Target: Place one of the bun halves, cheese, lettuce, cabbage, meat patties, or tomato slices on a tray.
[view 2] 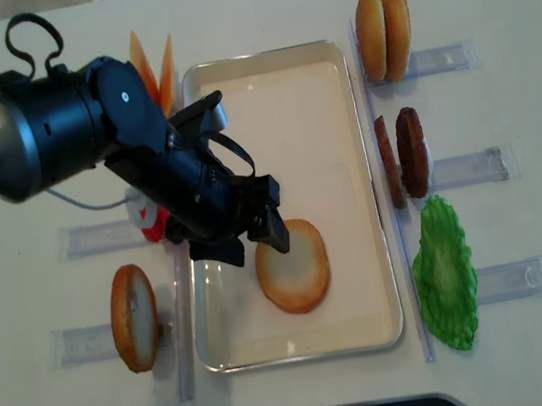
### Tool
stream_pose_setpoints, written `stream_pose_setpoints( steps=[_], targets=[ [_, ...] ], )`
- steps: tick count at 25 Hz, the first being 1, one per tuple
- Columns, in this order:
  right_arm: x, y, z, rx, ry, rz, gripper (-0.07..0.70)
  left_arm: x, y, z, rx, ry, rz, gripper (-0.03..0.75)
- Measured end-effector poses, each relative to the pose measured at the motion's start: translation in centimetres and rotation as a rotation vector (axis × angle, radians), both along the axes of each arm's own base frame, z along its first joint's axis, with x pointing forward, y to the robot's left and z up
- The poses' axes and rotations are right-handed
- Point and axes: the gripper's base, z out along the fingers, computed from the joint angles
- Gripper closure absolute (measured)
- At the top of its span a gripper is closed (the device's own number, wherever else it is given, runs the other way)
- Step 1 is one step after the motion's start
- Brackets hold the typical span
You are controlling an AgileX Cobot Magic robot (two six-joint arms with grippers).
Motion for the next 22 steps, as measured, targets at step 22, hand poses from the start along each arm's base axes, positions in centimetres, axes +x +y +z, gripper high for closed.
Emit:
stream_pose_setpoints(
  steps=[22],
  targets=[
    [0.0, 0.0, 0.0, 0.000, 0.000, 0.000, 0.216, -0.2, 1.4, 6.6, 0.204, 0.053, -0.186, 0.139]
  ],
)
